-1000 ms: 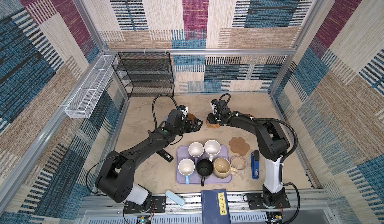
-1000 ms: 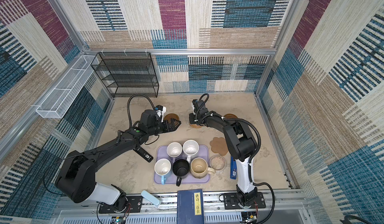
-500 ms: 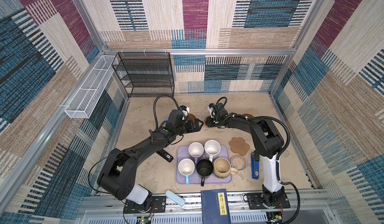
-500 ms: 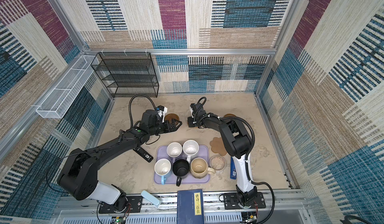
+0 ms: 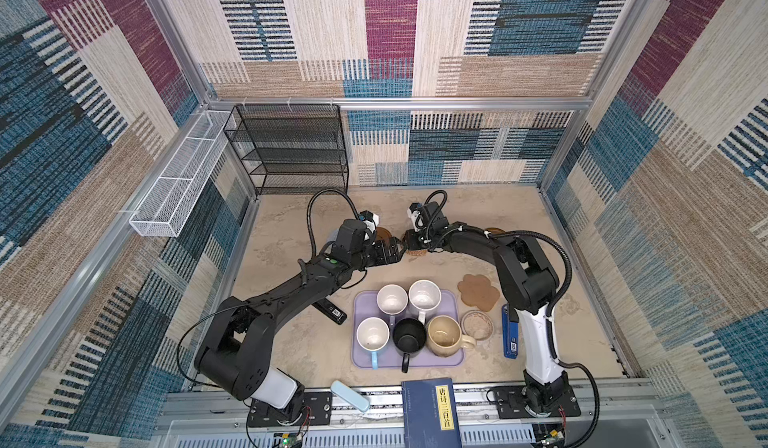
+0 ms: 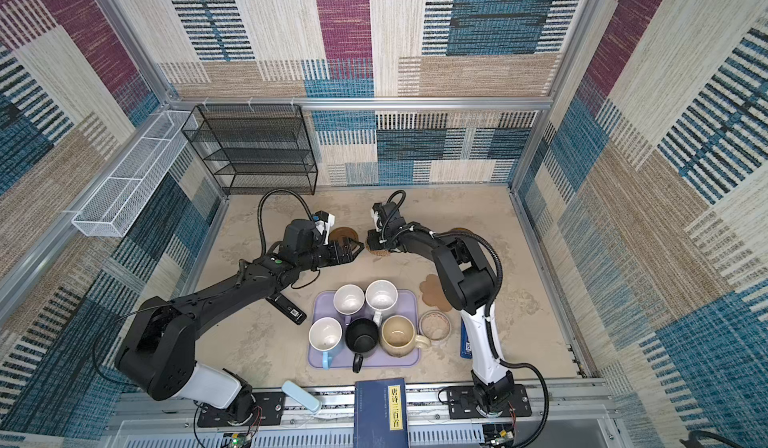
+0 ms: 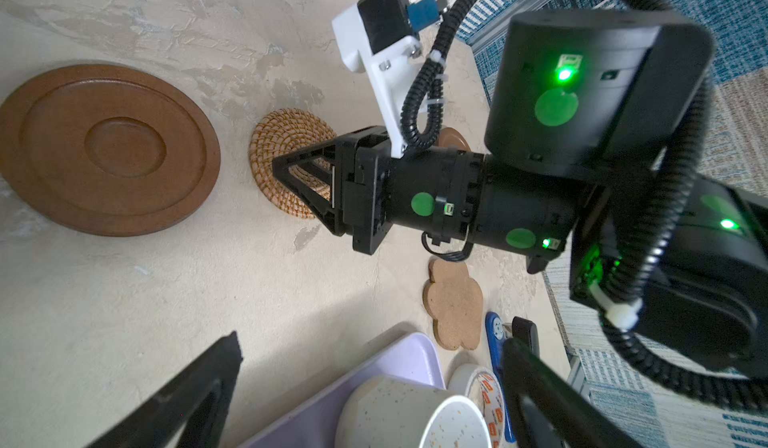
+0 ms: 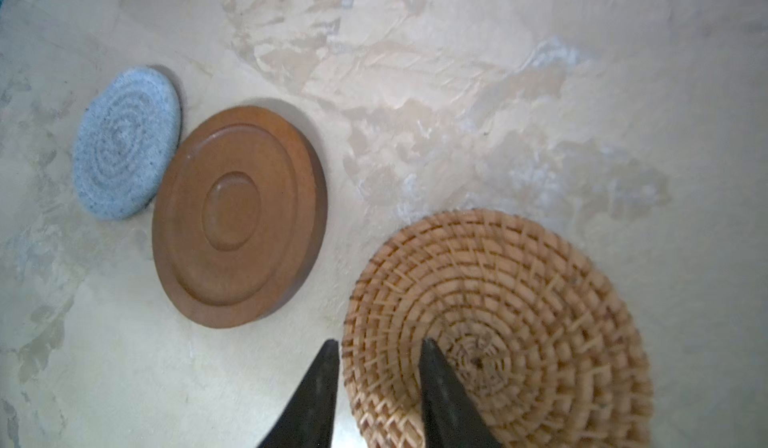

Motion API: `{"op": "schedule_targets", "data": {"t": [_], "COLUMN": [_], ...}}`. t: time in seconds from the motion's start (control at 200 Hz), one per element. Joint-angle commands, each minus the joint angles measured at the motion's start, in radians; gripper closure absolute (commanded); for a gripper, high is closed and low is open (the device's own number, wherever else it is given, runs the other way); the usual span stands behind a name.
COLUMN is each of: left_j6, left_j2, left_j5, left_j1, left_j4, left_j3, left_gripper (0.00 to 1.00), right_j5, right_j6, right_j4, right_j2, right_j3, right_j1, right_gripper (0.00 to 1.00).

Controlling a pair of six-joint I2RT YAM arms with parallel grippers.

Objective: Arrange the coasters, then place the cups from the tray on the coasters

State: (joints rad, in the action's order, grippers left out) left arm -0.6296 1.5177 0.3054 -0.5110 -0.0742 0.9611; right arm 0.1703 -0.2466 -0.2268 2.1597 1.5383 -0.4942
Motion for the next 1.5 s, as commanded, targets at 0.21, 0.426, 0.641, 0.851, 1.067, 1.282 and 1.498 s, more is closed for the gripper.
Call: {"op": "schedule_targets", "data": {"t": [0.21, 0.426, 0.641, 0.851, 1.067, 1.282, 1.498], "left_j6": [-0.010, -0.024, -0.018, 0.043, 0.084, 0.095, 0.097], "left_j2": [-0.035, -0.089, -0.110, -0.060, 0.017, 0.056, 0.100], "left_j5": [0.010, 0.077, 0.188, 0.116, 0.025, -0.004, 0.007], "left_j1": [0.000, -0.002, -0.055, -0.159, -0.251, -0.251, -0.251], "left_j4": [-0.001, 0.036, 0.092, 0.184, 0.238, 0.276, 0.269], "left_j3": [0.010, 0.031, 0.072, 0.116, 0.227, 0.301, 0.318], "left_gripper": [0.00, 0.00, 0.00, 0.00, 0.01, 0.02, 0.02], "right_j5": [-0.083, -0.125, -0.277, -0.273, -0.205, -0.165, -0.182], "right_j6": [-0.004, -0.023, -0.103, -0.147, -0.085, -0.100, -0.110], "right_j4": [0.011, 0.067, 0.020, 0.004, -0.138, -0.171, -0.189], "right_j2": [-0.181, -0.467, -0.754, -0.994, -0.961, -0.873, -0.801], "right_j3": [-0.059, -0.356, -0.608, -0.822, -0.878, -0.878, -0.869], "right_j1": [-0.001, 0.000, 0.003, 0.056, 0.136, 0.134, 0.100], "right_gripper": [0.59, 0.36, 0.00, 0.00, 0.06, 0.17, 0.20]}}
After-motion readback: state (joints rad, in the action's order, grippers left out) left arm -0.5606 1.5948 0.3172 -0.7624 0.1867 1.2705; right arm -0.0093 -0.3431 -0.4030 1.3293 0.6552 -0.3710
